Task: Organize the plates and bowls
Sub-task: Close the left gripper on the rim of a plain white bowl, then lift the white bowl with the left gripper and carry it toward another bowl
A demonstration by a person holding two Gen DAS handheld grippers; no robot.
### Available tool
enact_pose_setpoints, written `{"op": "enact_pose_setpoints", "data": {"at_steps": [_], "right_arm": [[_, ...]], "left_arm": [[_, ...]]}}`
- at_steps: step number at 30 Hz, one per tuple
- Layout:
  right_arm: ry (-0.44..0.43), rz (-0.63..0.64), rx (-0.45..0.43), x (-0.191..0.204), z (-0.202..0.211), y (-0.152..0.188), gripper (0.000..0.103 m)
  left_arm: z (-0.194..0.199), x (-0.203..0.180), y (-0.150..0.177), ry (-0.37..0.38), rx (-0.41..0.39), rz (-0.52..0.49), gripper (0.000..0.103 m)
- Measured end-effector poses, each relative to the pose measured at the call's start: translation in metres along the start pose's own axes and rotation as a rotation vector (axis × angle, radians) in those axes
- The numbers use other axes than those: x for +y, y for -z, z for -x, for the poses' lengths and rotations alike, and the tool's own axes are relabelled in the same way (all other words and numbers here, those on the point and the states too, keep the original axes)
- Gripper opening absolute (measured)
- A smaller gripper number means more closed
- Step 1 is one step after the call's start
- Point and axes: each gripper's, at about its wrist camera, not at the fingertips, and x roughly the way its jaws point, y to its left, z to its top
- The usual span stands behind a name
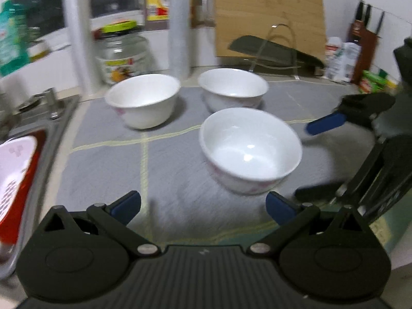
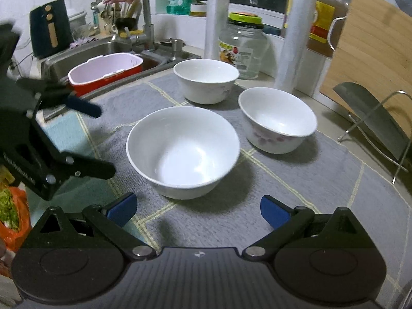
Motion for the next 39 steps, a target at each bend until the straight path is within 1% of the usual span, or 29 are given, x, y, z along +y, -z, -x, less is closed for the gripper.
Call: {"op": "enact_pose_setpoints", "data": {"at_steps": [2, 5, 8, 10, 14, 20, 21, 22, 23, 24, 26, 27, 29, 32, 35, 39], "right_arm": [[0.012, 0.019, -0.003, 0.004, -0.003, 0.000, 0.103], [0.017, 0.030, -0.015, 0.006, -0.007, -0.001, 0.103], [0.016, 0.032, -0.025, 0.006, -0.010, -0.003, 0.103], [0.016, 0.026, -0.031, 0.006, -0.012, -0.003, 0.103], [0.010, 0.012, -0.056, 0.004, -0.012, -0.003, 0.103], [0.008, 0.007, -0.063, 0.003, -0.016, -0.002, 0.101], [0.007, 0.008, -0.065, 0.003, -0.016, -0.002, 0.100], [0.008, 0.010, -0.073, 0.004, -0.015, -0.003, 0.096], [0.005, 0.011, -0.078, 0.004, -0.014, -0.003, 0.095], [0.004, 0.013, -0.079, 0.004, -0.013, -0.003, 0.094], [-0.004, 0.020, -0.084, 0.006, -0.013, -0.003, 0.090], [-0.007, 0.020, -0.084, 0.006, -0.013, -0.003, 0.089], [-0.012, 0.018, -0.086, 0.006, -0.012, -0.003, 0.086], [-0.015, 0.021, -0.084, 0.006, -0.012, -0.003, 0.085], [-0.013, 0.021, -0.083, 0.006, -0.012, -0.003, 0.085], [-0.009, 0.023, -0.081, 0.007, -0.013, -0.003, 0.085]], "left_arm": [[-0.008, 0.000, -0.010, 0.041, 0.012, 0.000, 0.103], [-0.017, -0.002, -0.021, 0.127, 0.009, 0.007, 0.102], [-0.023, -0.009, -0.029, 0.142, 0.005, -0.033, 0.102], [-0.021, -0.012, -0.035, 0.170, -0.012, -0.060, 0.102], [-0.027, -0.012, -0.044, 0.189, -0.008, -0.101, 0.102], [-0.038, -0.007, -0.054, 0.226, 0.007, -0.101, 0.100], [-0.040, -0.007, -0.054, 0.231, 0.010, -0.102, 0.098], [-0.041, -0.007, -0.055, 0.239, 0.013, -0.102, 0.096], [-0.043, -0.006, -0.056, 0.243, 0.018, -0.104, 0.092], [-0.045, -0.006, -0.057, 0.245, 0.023, -0.105, 0.090], [-0.048, -0.005, -0.058, 0.245, 0.030, -0.103, 0.088], [-0.049, -0.004, -0.059, 0.247, 0.033, -0.101, 0.085], [-0.051, -0.002, -0.059, 0.252, 0.040, -0.094, 0.082], [-0.054, 0.000, -0.059, 0.259, 0.050, -0.081, 0.078], [-0.055, 0.003, -0.059, 0.267, 0.054, -0.064, 0.077], [-0.055, 0.002, -0.059, 0.261, 0.054, -0.073, 0.077]]}}
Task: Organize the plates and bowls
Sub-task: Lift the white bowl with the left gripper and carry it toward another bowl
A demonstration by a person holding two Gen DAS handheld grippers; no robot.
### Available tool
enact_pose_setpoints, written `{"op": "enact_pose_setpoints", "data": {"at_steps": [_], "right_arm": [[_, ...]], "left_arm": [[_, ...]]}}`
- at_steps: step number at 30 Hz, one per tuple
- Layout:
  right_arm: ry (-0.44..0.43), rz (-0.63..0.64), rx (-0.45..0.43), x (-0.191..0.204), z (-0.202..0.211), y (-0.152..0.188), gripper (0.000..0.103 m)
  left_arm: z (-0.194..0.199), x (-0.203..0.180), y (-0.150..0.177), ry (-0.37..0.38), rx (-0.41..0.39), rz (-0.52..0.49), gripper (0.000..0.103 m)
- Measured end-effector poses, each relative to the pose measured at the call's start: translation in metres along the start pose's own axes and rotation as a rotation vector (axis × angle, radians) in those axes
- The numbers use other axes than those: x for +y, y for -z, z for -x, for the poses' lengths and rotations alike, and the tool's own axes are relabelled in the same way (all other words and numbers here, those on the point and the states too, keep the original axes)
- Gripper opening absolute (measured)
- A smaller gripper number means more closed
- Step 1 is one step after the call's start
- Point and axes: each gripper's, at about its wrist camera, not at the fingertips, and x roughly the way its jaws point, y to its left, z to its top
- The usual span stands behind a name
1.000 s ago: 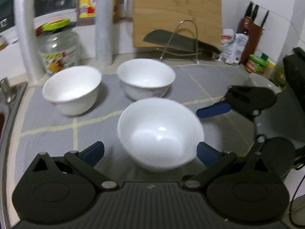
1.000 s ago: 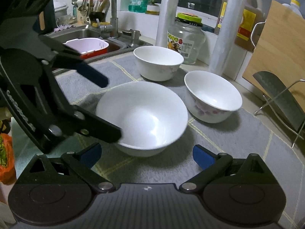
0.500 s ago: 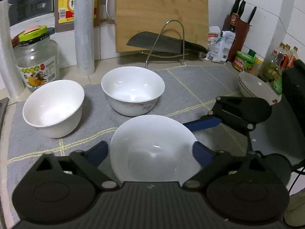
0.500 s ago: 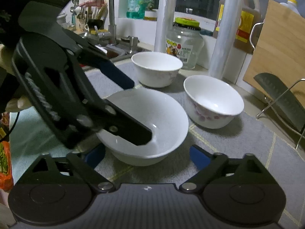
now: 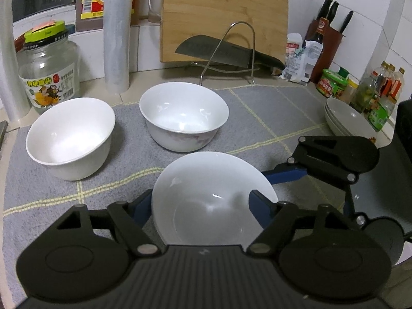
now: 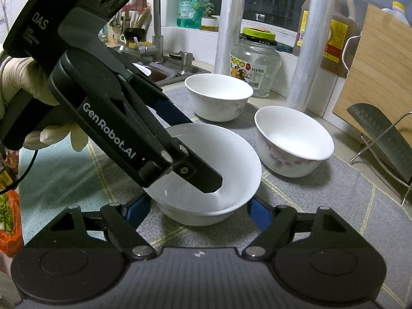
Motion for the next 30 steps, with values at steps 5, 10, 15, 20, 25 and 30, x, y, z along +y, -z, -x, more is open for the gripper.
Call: {"op": "enact_pose_setpoints", "data": {"at_steps": [5, 10, 15, 20, 25, 30], "right_arm": [[0.005, -0.001, -0.002, 0.000, 0.005, -0.001, 0.085], [0.013, -0.005, -0.004, -0.001, 0.020, 0.001, 0.085], [0.028, -0.019, -0.003, -0.008, 0.040, 0.011, 0.085], [0.063, -0.041, 0.014, -0.019, 0.059, 0.026, 0.085], [0.096, -0.057, 0.032, -0.028, 0.074, 0.042, 0.085], [0.100, -0.071, 0.059, -0.035, 0.082, 0.055, 0.085]], "left_arm": [[0.003, -0.005, -0.001, 0.001, -0.004, -0.013, 0.077], [0.008, -0.016, -0.003, 0.008, -0.014, -0.024, 0.077], [0.008, -0.036, -0.007, 0.036, -0.025, -0.048, 0.078], [-0.003, -0.062, -0.013, 0.072, -0.032, -0.078, 0.078], [-0.016, -0.082, -0.018, 0.106, -0.024, -0.098, 0.078], [-0.027, -0.098, -0.018, 0.127, -0.004, -0.106, 0.078]]}}
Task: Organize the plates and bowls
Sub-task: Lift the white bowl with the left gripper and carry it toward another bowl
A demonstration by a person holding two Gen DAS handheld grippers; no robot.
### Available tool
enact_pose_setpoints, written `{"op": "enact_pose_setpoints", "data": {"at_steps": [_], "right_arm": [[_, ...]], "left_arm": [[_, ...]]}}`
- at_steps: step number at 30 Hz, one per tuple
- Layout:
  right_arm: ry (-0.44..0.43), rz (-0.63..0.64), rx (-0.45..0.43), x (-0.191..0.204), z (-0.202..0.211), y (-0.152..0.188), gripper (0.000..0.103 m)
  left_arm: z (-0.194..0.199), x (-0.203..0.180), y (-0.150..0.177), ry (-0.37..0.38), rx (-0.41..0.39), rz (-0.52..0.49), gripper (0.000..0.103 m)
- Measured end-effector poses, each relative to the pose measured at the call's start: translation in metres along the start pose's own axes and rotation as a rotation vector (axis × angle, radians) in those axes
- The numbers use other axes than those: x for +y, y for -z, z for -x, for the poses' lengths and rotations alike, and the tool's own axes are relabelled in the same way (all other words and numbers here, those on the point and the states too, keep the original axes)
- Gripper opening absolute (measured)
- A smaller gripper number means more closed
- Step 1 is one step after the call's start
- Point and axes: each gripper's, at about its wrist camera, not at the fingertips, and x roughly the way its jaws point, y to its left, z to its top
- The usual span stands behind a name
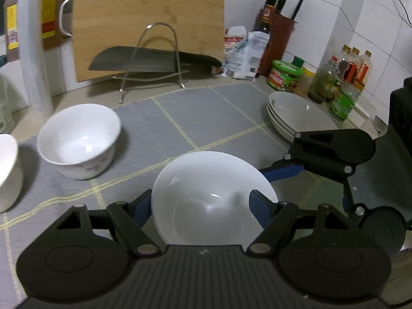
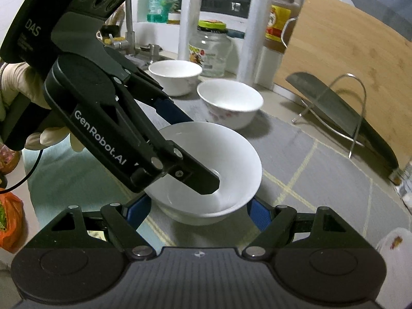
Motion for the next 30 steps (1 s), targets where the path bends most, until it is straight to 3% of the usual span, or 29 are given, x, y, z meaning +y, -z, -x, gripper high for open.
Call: {"op": "enact_pose_setpoints", "data": {"at_steps": [20, 23, 26, 30], "right_arm": [[-0.031, -0.009, 0.046, -0.008, 0.002, 0.012, 0.085], [-0.033, -0.013, 0.048, -0.009, 0.002, 0.013, 0.087], [-0.019, -0.005, 0.040, -0.008, 0.004, 0.014, 0.099], [-0.035, -0.025, 0.016, -0.012, 0.013, 0.013, 0.101]], "left_arm": [[-0.017, -0.014, 0.006, -0.001, 0.029, 0.019, 0.079], [-0.017, -0.015, 0.007, 0.010, 0.024, 0.013, 0.089], [-0.013, -0.022, 0.010, -0.036, -0.002, -0.025, 0.095], [0.005, -0.027, 0.017, -0.129, -0.054, -0.038, 0.097]]}}
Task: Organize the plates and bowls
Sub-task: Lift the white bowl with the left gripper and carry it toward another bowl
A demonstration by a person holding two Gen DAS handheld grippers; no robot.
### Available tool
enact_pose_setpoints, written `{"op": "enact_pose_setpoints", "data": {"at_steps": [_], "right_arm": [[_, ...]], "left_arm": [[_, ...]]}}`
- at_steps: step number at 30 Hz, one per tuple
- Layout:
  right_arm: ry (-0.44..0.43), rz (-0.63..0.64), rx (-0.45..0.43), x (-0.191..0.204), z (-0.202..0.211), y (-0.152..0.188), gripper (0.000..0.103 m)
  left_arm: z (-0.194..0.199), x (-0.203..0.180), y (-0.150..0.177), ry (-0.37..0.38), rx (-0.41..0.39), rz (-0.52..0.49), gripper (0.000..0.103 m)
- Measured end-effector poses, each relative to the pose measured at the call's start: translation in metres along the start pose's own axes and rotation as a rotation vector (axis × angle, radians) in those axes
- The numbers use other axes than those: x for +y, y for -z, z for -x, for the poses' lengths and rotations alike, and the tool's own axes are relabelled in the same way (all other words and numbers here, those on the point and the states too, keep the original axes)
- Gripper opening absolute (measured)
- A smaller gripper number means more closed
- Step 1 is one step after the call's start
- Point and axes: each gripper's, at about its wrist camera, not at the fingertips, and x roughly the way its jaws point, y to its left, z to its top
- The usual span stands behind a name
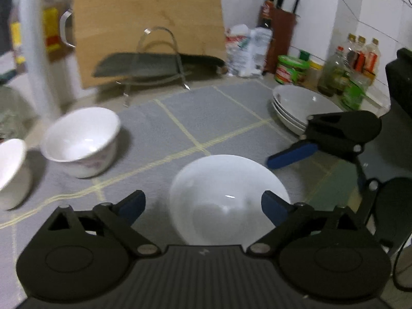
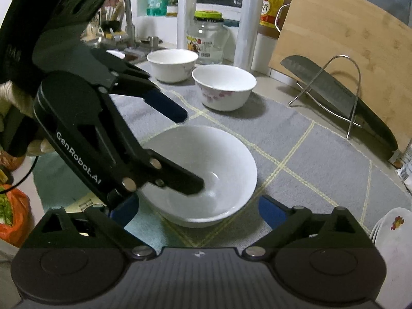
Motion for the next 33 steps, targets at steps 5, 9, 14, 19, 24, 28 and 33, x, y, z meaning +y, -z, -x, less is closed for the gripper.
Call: {"op": "enact_pose_setpoints", "data": {"at_steps": [5, 9, 14, 19, 24, 28, 33], "right_arm": [[0.008, 0.000, -0.030, -0.004, 0.010, -0.004, 0.103], [0.012, -0.007, -0.056, -0.011, 0.008, -0.014, 0.103], [0.036, 0.023, -0.087, -0.015, -0.003, -0.034, 0.103], [0.041, 0.052, -0.122, -0.018, -0.020, -0.054, 0.103], [0.038, 0.061, -0.127, -0.024, -0.041, -0.073, 0.103], [0.030, 0.094, -0.122, -0.032, -0.060, -0.087, 0.103], [-0.001, 0.121, -0.081, -0.043, -0.085, -0.101, 0.103]], "left_arm": [[0.033, 0.024, 0.005, -0.071, -0.077, 0.108, 0.101], [0.046, 0.050, 0.002, -0.152, -0.094, 0.144, 0.101], [0.045, 0.079, -0.010, -0.183, -0.097, 0.153, 0.101], [0.028, 0.100, -0.021, -0.184, -0.090, 0.145, 0.102], [0.007, 0.123, -0.034, -0.188, -0.063, 0.180, 0.101], [-0.012, 0.139, -0.046, -0.178, -0.044, 0.171, 0.101], [-0.031, 0.150, -0.059, -0.153, -0.017, 0.152, 0.101]]}}
